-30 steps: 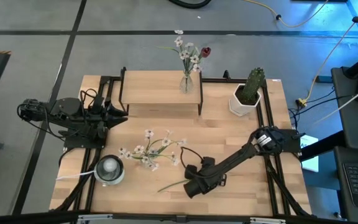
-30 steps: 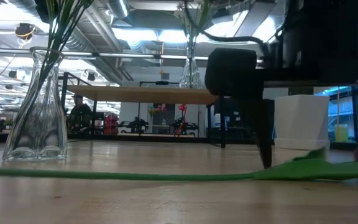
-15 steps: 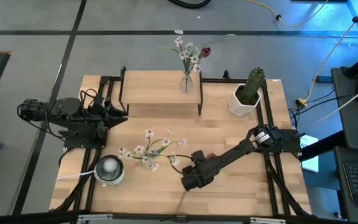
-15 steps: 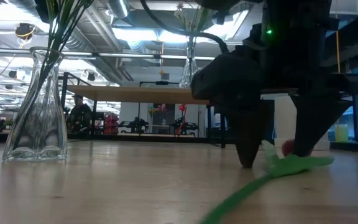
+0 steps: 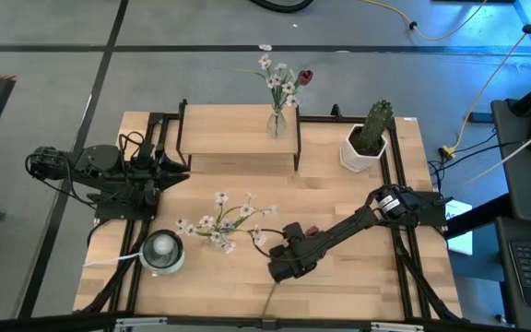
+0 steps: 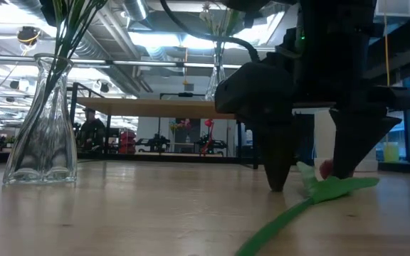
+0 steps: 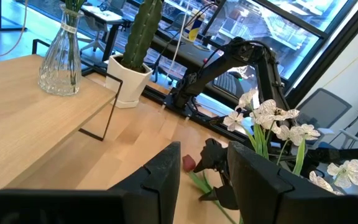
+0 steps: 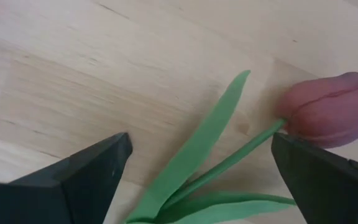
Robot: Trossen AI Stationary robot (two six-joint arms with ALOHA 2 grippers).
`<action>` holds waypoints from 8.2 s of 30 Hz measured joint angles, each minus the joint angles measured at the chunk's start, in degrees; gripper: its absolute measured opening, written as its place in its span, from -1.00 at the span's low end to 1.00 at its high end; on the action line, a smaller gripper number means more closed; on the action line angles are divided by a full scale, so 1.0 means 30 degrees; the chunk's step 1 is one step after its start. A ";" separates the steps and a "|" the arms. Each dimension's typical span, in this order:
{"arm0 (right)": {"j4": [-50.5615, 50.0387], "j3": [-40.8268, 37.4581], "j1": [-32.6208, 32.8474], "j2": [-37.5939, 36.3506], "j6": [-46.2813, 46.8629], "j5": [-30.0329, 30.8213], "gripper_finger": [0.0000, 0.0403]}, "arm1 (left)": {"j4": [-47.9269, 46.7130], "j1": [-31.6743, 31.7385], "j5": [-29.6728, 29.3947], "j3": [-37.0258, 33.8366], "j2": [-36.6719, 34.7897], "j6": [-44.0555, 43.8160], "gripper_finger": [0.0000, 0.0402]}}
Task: Pick and place flowers into a vace then onto a shelf
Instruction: Put the red flower into the transparent vase
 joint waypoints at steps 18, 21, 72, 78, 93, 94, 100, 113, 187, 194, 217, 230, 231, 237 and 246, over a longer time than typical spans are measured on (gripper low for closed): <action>0.0602 -0.0153 0.0000 -0.0007 0.1508 -0.0392 0.75 | 0.0007 -0.0006 0.0003 0.0000 0.0000 -0.0002 -0.37; 0.0811 -0.0153 0.0000 -0.0007 0.1494 -0.0398 0.58 | 0.0007 -0.0004 0.0003 0.0000 0.0000 -0.0007 -0.37; 0.0105 0.3675 0.0010 -0.0885 -0.4836 0.2845 -0.98 | 0.0007 0.0000 -0.0004 -0.0007 0.0000 -0.0007 -0.37; -0.0507 0.6961 0.0641 -0.2347 -0.8189 0.6677 -0.98 | 0.0024 -0.0003 0.0003 -0.0007 -0.0010 -0.0007 -0.37; -0.0524 1.3409 0.4541 -0.4291 -1.7233 1.9145 -0.99 | 0.0029 -0.0007 0.0907 -0.0007 -0.0007 -0.0051 -0.37; -0.0113 1.3264 0.4709 -0.4451 -1.7910 1.9848 -0.99 | 0.0029 -0.0005 0.0895 -0.0007 -0.0007 -0.0046 -0.37; -0.0221 1.3340 0.5037 -0.4678 -1.9064 2.0806 -0.99 | 0.0036 -0.0007 0.0885 -0.0007 -0.0007 -0.0007 -0.37; -0.4021 1.3260 0.6938 -0.4666 -1.3460 2.4052 -0.99 | 0.0029 -0.0004 0.0878 -0.0007 0.0000 -0.0007 -0.37; 3.6807 -0.3251 0.2948 -1.0181 -4.0046 0.2700 -0.99 | 0.0026 -0.0007 0.2262 -0.0007 -0.0004 -0.0010 -0.37; 4.4253 -0.9059 0.3541 -1.1395 -4.1083 0.5072 -0.99 | 0.0029 0.0000 0.2247 -0.0007 -0.0007 -0.0007 -0.37; 4.4864 -1.2890 0.2098 -0.6399 -3.0765 0.6537 -0.99 | 0.0029 -0.0003 0.2160 -0.0007 -0.0007 -0.0051 -0.37; 4.5909 -1.0888 0.1975 -0.5276 -3.3223 0.7308 -0.99 | 0.0029 -0.0001 0.2164 -0.0007 -0.0001 -0.0030 -0.37; 4.6332 -1.0550 0.1856 -0.5289 -3.4246 0.7410 -0.99 | 0.0029 -0.0005 0.2160 -0.0007 0.0000 -0.0029 -0.37; 4.7050 -0.7980 0.0838 -0.5304 -3.8472 0.7523 -0.99 | 0.0029 -0.0005 0.2166 -0.0007 0.0000 -0.0027 -0.37; 4.6903 -0.6553 -0.0897 -0.5304 -3.7959 0.4597 -0.99 | 0.0029 -0.0004 0.2215 -0.0007 0.0000 -0.0007 -0.37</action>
